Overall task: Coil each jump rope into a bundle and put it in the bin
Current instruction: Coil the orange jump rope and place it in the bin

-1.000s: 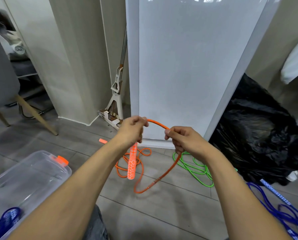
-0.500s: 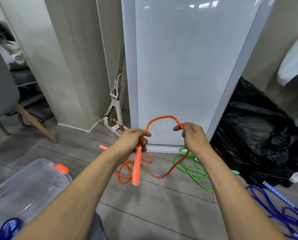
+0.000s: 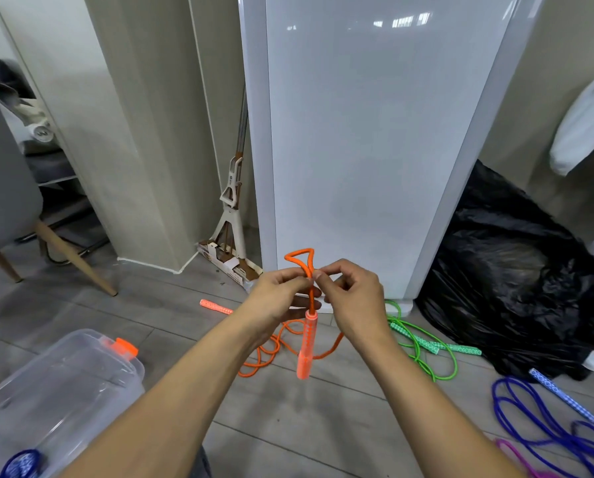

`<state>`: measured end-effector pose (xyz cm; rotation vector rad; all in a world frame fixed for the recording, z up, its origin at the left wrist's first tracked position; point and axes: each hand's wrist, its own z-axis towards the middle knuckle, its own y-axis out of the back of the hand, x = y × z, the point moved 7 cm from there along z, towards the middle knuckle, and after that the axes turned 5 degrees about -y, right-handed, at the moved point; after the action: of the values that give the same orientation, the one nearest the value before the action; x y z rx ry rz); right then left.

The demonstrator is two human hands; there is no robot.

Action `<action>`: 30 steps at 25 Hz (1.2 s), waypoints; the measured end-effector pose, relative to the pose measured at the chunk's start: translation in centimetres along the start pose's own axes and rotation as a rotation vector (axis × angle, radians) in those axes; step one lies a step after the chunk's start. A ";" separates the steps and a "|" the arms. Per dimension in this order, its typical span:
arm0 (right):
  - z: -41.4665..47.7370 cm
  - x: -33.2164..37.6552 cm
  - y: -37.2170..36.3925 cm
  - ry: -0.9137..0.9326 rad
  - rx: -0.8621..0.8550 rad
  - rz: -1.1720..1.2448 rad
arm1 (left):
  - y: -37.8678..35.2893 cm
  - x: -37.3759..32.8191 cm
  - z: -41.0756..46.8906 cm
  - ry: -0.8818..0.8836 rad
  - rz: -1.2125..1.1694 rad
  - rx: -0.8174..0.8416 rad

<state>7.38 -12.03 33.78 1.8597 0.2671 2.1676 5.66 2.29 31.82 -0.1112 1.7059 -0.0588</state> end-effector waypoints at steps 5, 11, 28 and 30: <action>-0.4 0.8 -1.6 0.094 0.119 -0.157 | 0.9 0.1 0.4 -0.057 -0.032 -0.117; -0.8 0.2 -2.1 -0.010 0.389 -0.235 | 4.2 -1.0 1.6 -0.145 -0.061 -0.389; 3.0 -2.7 5.9 -0.024 0.424 -0.647 | 6.8 -2.3 2.3 -0.305 0.397 -0.423; 2.6 -1.3 4.5 0.038 0.410 -0.458 | 3.9 -2.1 1.6 -0.286 0.416 -0.206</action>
<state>9.75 -16.77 34.40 1.7208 1.0991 1.9240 7.40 6.45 33.22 0.0809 1.4153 0.4246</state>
